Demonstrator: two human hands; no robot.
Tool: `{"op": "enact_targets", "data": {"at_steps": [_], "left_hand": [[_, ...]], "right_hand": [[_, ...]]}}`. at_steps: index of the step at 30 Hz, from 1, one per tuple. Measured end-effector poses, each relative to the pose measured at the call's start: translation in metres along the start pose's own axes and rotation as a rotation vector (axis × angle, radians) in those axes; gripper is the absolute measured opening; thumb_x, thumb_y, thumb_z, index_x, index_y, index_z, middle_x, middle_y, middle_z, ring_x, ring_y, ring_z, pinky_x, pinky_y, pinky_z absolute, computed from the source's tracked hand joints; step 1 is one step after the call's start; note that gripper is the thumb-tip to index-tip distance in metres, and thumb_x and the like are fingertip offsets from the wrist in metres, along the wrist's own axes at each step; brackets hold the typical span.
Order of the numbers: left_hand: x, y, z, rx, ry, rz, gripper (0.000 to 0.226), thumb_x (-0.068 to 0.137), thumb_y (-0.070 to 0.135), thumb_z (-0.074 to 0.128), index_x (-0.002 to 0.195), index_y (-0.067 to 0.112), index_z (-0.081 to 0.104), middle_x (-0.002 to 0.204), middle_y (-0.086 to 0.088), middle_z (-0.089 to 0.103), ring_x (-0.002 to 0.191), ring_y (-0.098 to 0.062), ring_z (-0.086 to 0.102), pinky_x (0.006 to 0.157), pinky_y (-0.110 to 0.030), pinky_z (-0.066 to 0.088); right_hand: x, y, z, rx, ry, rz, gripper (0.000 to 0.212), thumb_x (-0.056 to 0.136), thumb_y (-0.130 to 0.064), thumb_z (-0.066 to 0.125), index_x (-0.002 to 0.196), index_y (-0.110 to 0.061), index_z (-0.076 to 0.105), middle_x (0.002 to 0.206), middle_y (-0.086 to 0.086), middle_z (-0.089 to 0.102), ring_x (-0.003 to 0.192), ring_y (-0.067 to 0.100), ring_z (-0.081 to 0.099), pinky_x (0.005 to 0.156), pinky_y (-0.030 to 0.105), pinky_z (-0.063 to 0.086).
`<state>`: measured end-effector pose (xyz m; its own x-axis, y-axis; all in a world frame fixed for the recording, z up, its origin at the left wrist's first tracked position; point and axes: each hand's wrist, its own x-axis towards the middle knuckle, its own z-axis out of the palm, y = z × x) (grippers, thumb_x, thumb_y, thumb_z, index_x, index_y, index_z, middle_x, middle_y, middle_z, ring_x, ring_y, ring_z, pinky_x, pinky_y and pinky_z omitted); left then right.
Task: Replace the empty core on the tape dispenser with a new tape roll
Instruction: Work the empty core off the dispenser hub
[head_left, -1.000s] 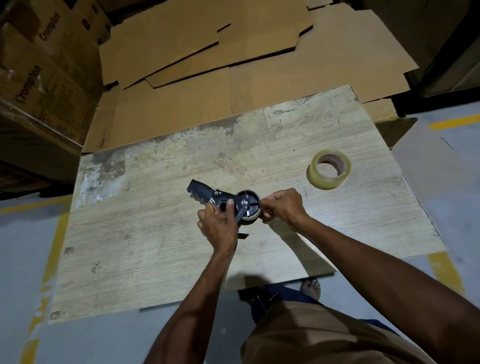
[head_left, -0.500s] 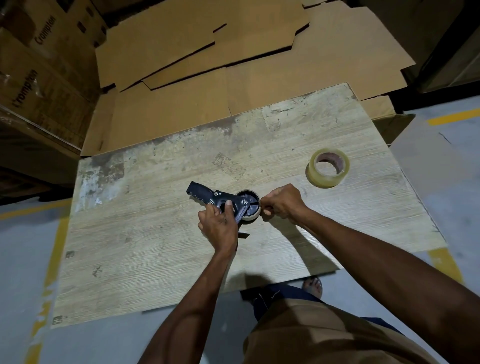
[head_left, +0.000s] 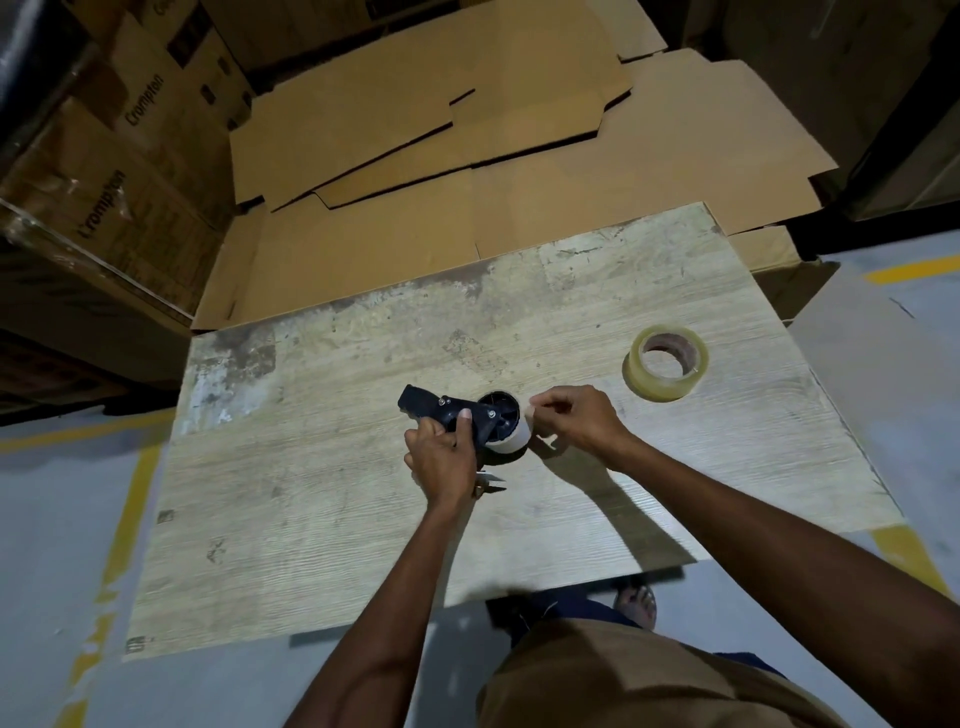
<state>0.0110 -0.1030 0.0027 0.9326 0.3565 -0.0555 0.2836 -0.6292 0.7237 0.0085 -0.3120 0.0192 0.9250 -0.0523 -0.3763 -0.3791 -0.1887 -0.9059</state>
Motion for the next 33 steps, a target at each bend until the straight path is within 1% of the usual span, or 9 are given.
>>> {"op": "enact_targets", "data": {"at_steps": [5,9,12,15,18,22,26,31,33], "left_hand": [[0.016,0.019,-0.028,-0.125,-0.234,-0.05,0.046,0.098,0.038,0.07,0.064,0.017,0.047,0.085,-0.013,0.054,0.102,-0.027,0.05,0.088,-0.041,0.045],[0.038,0.027,-0.051,-0.23,-0.349,-0.124,0.041,0.098,0.042,0.069,0.072,0.017,0.047,0.073,-0.002,0.051,0.071,-0.02,0.052,0.06,-0.031,0.035],[0.052,0.033,-0.067,-0.287,-0.442,-0.201,0.049,0.101,0.038,0.066,0.07,0.016,0.035,0.053,0.008,0.041,0.051,-0.013,0.041,0.051,-0.026,0.029],[0.063,0.031,-0.079,-0.407,-0.509,-0.266,0.041,0.095,0.041,0.07,0.077,0.011,0.05,0.063,0.0,0.047,0.062,-0.022,0.046,0.064,-0.03,0.036],[0.068,0.028,-0.092,-0.472,-0.597,-0.347,0.038,0.1,0.031,0.063,0.069,0.008,0.061,0.065,-0.006,0.055,0.053,-0.023,0.056,0.051,-0.022,0.046],[0.078,0.013,-0.092,-0.628,-0.739,-0.448,0.066,0.106,0.02,0.045,0.044,0.014,0.066,0.048,0.0,0.061,0.045,-0.017,0.062,0.048,-0.023,0.051],[0.089,-0.002,-0.093,-0.761,-0.774,-0.568,0.043,0.103,0.023,0.053,0.073,0.004,0.078,0.069,-0.011,0.073,0.062,-0.021,0.072,0.057,-0.028,0.058],[0.089,-0.019,-0.082,-0.791,-0.866,-0.664,0.052,0.094,0.02,0.058,0.044,0.005,0.058,0.044,-0.001,0.054,0.04,-0.015,0.055,0.047,-0.023,0.048],[0.091,-0.023,-0.076,-0.797,-0.89,-0.679,0.064,0.096,0.024,0.058,0.055,-0.023,0.044,0.049,-0.005,0.06,0.042,-0.019,0.06,0.047,-0.023,0.051]], "right_hand": [[-0.006,-0.015,-0.001,-0.185,-0.122,-0.217,0.038,0.099,-0.012,0.062,0.137,-0.018,0.066,0.131,-0.007,0.066,0.117,0.006,0.06,0.078,0.007,0.044],[0.001,-0.033,-0.003,-0.181,-0.128,-0.261,0.039,0.099,-0.003,0.056,0.132,-0.02,0.07,0.134,-0.008,0.067,0.123,0.006,0.059,0.09,0.019,0.042],[0.004,-0.049,-0.005,-0.196,-0.125,-0.314,0.037,0.1,-0.002,0.056,0.128,-0.022,0.072,0.126,-0.012,0.071,0.109,-0.01,0.062,0.083,0.01,0.044],[0.009,-0.057,-0.006,-0.223,-0.077,-0.351,0.035,0.101,-0.002,0.058,0.129,-0.018,0.071,0.123,-0.007,0.072,0.081,-0.019,0.06,0.07,0.006,0.045],[0.014,-0.058,-0.005,-0.307,-0.025,-0.369,0.036,0.098,-0.005,0.064,0.131,-0.019,0.07,0.127,-0.004,0.071,0.093,-0.011,0.062,0.073,0.008,0.043],[0.018,-0.053,0.0,-0.512,-0.017,-0.415,0.045,0.092,-0.015,0.075,0.136,-0.022,0.066,0.133,-0.001,0.068,0.114,0.015,0.058,0.091,0.027,0.044],[0.019,-0.05,0.016,-0.629,-0.05,-0.42,0.05,0.091,-0.023,0.077,0.138,-0.022,0.064,0.134,-0.001,0.066,0.121,0.019,0.054,0.101,0.033,0.042],[0.014,-0.042,0.031,-0.648,-0.064,-0.341,0.048,0.091,-0.02,0.075,0.138,-0.017,0.065,0.134,0.002,0.068,0.121,0.019,0.057,0.099,0.027,0.043],[0.01,-0.037,0.035,-0.68,-0.132,-0.28,0.048,0.088,-0.014,0.073,0.136,-0.014,0.066,0.133,0.003,0.069,0.123,0.018,0.06,0.096,0.021,0.041]]}}
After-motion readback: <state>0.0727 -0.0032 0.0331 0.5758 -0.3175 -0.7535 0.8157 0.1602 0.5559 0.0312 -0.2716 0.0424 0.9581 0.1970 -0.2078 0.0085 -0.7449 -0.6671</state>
